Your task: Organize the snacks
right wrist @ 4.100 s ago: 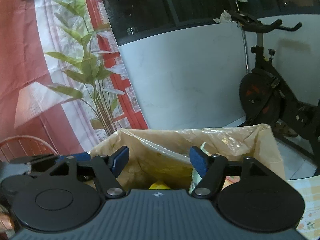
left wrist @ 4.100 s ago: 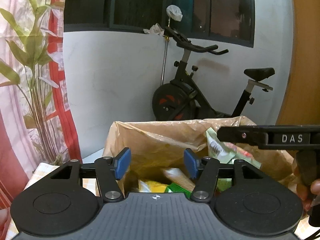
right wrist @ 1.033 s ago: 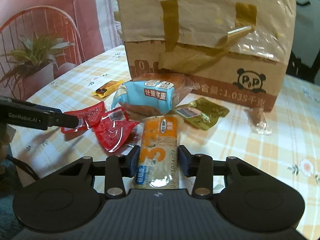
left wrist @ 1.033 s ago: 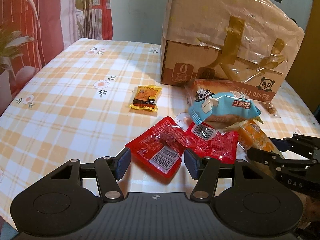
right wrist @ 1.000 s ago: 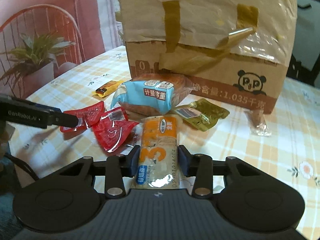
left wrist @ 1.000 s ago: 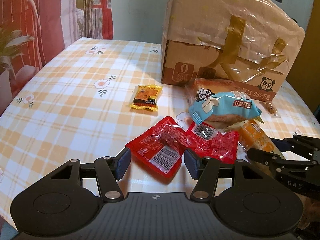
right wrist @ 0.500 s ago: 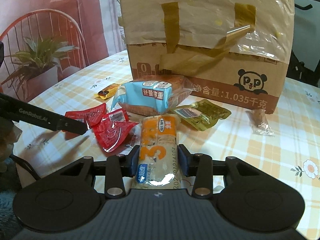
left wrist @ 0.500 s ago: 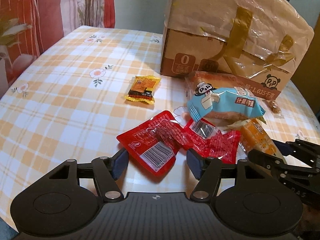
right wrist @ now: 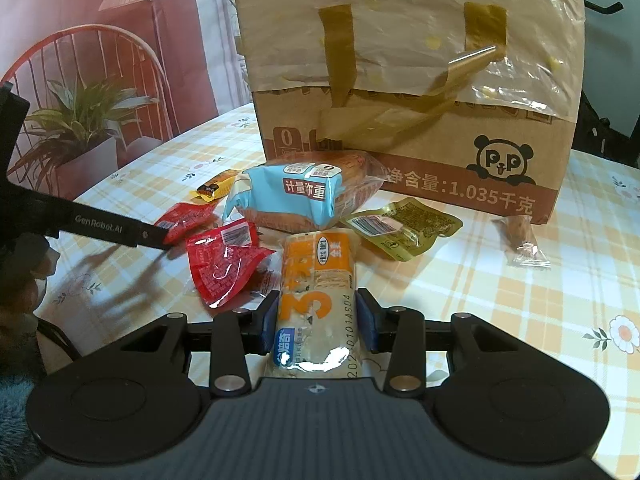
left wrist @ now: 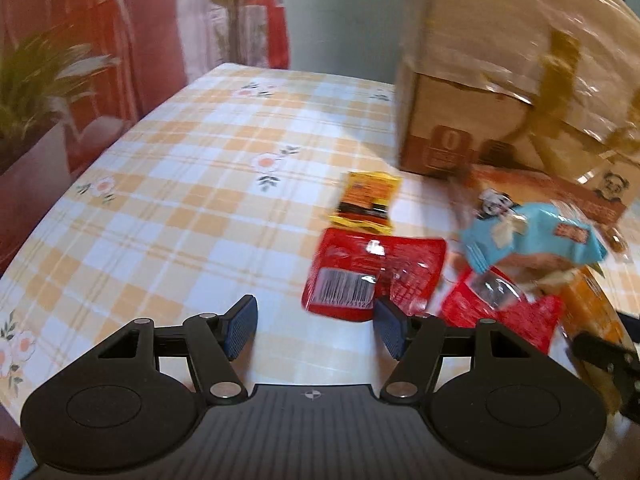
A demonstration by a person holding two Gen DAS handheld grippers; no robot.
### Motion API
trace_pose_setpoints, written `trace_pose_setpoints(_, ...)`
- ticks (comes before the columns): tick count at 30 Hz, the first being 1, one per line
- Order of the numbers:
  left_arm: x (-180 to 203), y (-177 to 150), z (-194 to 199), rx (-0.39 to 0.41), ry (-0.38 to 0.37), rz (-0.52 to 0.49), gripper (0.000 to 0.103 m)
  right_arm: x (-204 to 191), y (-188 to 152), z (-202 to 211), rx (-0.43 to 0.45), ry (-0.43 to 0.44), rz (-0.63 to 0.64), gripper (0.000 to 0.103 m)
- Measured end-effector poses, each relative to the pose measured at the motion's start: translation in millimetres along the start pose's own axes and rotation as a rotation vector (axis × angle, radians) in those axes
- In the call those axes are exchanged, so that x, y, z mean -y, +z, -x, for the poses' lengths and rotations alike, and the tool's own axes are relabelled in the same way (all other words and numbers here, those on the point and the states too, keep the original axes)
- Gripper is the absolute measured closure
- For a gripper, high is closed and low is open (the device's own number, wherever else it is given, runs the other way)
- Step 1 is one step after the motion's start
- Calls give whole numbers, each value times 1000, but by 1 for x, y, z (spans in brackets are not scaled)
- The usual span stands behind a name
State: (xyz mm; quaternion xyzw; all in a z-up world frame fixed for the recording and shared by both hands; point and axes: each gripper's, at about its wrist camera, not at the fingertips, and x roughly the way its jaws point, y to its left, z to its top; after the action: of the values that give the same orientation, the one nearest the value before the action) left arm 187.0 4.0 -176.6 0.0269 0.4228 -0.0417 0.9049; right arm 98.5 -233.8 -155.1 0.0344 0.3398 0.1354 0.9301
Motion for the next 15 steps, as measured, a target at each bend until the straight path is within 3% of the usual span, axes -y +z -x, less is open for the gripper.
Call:
trace_pose_setpoints(7,2,7,11,82,-73,14,33,1,0,0,0,1,-1,61)
trace_pose_setpoints(15,21,8,-10,60,-79,-85,30,0,0,1,-1,4,-6,61)
